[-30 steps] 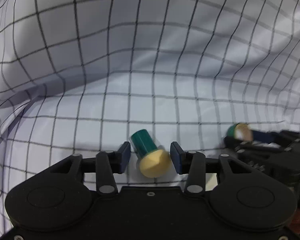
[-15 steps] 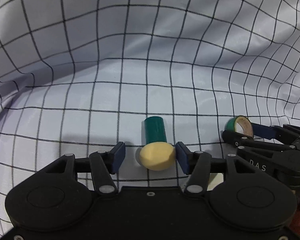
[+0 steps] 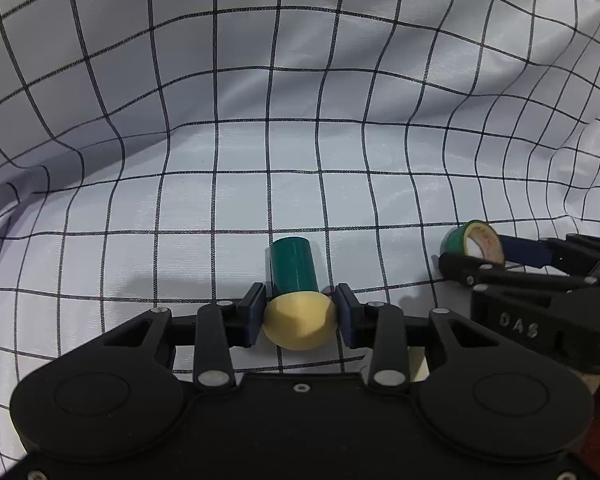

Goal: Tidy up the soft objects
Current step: 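Lift both held objects and carry them toward the basket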

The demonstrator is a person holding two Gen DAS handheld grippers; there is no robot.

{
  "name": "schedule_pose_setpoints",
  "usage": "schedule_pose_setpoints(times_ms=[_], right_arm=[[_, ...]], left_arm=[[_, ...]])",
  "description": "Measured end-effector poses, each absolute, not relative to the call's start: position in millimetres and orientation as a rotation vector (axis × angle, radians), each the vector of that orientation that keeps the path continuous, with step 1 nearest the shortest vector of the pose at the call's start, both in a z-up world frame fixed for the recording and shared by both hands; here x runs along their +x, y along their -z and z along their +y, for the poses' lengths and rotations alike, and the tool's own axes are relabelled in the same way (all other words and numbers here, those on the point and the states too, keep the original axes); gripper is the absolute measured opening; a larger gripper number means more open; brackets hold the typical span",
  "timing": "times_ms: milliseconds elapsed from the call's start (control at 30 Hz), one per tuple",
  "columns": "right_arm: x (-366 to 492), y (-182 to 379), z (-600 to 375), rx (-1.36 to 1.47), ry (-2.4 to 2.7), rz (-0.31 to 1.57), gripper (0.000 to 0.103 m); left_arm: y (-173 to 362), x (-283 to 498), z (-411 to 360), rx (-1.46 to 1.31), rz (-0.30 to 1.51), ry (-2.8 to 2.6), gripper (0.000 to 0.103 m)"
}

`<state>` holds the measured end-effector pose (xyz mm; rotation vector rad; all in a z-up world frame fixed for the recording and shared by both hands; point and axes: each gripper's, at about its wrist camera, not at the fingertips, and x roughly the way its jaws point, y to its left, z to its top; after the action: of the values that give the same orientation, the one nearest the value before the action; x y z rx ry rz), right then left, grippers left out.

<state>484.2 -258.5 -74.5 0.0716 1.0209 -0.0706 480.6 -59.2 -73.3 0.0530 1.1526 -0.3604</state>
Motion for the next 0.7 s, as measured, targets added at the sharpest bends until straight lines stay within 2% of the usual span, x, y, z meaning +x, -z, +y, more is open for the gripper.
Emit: schedule_pose_setpoints(times_ms=[400, 700], right_arm=[[450.8, 38.8, -295.1, 0.142, 0.117, 0.967, 0.048], [390.0, 24.8, -341.9, 0.154, 0.236, 0.928, 0.048]], left_arm=[[27.4, 466.1, -87.7, 0.06, 1.052, 0.393, 0.038], [10.6, 446.7, -155.5, 0.093, 1.027, 0.495, 0.038]])
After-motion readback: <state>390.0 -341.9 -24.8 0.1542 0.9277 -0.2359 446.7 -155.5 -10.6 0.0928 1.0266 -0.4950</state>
